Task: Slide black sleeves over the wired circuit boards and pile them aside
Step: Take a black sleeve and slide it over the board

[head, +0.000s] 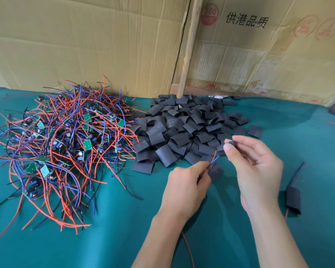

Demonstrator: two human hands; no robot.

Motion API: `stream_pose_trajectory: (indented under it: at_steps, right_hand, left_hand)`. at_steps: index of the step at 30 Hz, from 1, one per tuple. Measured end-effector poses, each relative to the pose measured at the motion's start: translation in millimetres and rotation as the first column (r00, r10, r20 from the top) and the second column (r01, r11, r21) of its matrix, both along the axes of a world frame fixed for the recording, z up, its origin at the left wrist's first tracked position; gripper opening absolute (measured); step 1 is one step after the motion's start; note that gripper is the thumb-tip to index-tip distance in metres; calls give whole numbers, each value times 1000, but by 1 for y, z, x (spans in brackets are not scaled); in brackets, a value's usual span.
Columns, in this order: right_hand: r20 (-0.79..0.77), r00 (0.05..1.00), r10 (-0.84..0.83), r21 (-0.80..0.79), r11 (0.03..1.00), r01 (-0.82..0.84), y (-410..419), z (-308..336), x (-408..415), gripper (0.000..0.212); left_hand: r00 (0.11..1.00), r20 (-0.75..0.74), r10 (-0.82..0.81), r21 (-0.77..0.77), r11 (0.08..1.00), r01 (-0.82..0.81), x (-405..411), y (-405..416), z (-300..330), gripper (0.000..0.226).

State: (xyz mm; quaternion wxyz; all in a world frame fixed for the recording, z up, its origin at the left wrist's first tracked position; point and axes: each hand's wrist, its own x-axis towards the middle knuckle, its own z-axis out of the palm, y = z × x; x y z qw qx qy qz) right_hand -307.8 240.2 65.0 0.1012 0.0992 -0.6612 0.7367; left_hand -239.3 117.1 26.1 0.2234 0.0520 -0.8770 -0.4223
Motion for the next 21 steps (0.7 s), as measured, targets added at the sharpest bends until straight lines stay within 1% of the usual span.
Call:
stream_pose_trajectory:
  at_steps: [4,8,11,13,14,16,19,21]
  right_hand:
    - [12,1000,17,14,1000,-17,-1,2,1,21]
    - [2,1000,10,25,1000,-11,0,2,1,22]
    - [9,998,58,75,996,-58,1,2,1,21]
    - [7,996,86,122,989,-86,2,2,2,22]
    - [7,996,90,136,987,-90,2,2,1,23]
    - [15,995,102,138,985,-103,3,2,1,24]
    - [21,993,114,160,980,-116,4,2,1,24]
    - [17,991,132,177,975,-133,4,2,1,26]
  left_hand:
    - [1000,8,-7,4,1000,7,1,0,2,22]
    - [1000,12,0,16,1000,0,3,0,1,17]
    - [999,-21,26,-44,999,-27,3,0,3,13]
    - [999,-24,45,-85,995,-47,2,-3,1,17]
    - [998,-23,57,-60,997,-58,1,-5,1,19]
    - [997,-37,63,53,997,-61,0,-9,1,22]
    - [999,-14,37,158,987,-34,0,-14,2,31]
    - [999,2,33,268,963,-32,-1,-15,2,30]
